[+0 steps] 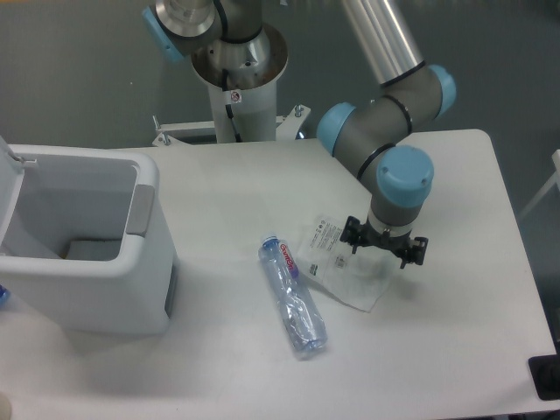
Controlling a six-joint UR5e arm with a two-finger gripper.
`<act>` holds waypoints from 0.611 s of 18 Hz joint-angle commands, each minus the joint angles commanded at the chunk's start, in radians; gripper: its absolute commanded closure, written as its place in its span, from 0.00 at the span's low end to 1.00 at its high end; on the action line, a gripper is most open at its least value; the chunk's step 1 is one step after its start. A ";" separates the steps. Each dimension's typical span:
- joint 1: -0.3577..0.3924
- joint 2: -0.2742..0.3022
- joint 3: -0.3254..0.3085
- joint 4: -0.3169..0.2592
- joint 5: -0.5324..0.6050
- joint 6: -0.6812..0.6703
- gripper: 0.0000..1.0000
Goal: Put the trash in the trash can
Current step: 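Move the gripper over the white wrapper and lower toward it, then close the gripper on the white wrapper and lift it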
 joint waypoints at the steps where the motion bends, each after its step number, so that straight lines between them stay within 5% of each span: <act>1: 0.000 -0.002 -0.003 0.000 -0.002 -0.012 0.00; 8: -0.029 -0.003 -0.038 0.003 0.000 -0.071 0.04; 11: -0.041 -0.005 -0.037 0.005 -0.002 -0.138 0.49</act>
